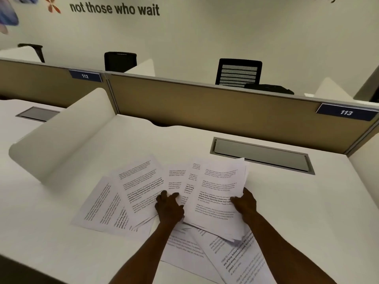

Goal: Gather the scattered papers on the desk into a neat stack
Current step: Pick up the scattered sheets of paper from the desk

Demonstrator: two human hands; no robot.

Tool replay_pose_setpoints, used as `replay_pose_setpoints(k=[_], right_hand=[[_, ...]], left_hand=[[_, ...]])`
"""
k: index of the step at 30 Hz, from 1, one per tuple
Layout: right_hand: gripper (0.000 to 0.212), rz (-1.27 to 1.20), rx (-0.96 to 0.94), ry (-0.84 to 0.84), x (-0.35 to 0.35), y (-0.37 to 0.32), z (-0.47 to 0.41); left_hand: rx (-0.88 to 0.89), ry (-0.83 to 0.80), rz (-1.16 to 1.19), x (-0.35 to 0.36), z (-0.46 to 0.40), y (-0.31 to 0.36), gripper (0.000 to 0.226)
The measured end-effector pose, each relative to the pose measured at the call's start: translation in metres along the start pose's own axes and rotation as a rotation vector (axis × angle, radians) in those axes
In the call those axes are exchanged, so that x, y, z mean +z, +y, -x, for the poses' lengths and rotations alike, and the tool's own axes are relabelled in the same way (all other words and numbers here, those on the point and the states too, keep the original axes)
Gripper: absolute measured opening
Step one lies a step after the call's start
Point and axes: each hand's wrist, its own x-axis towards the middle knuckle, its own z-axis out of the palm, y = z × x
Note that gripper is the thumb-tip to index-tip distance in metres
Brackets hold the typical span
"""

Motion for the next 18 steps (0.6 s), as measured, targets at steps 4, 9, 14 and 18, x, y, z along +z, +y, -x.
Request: replay_pose_setpoints(k=[4, 9, 14, 18], right_hand=[[0.051, 0.086, -0.056, -0.016, 0.007, -0.003, -0.002], [0.058, -0.189, 0.058, -0.083, 0.009, -0.007, -0.013], [0.057, -0.375, 0.149, -0.121, 0.007, -0.011, -0.021], [0.059, -0.172, 0.032, -0.137, 0.009, -0.009, -0.016]], left_hand=[[0.012, -0.021, 0.012, -0.001, -0.001, -0.003, 0.057], [0.003, -0.059, 0.050, -0.003, 0.000, 0.003, 0.056], [-0.016, -0.082, 0.085, -0.004, 0.001, 0.005, 0.050], [-0.042, -0.090, 0.116, -0.008, 0.003, 0.006, 0.045]])
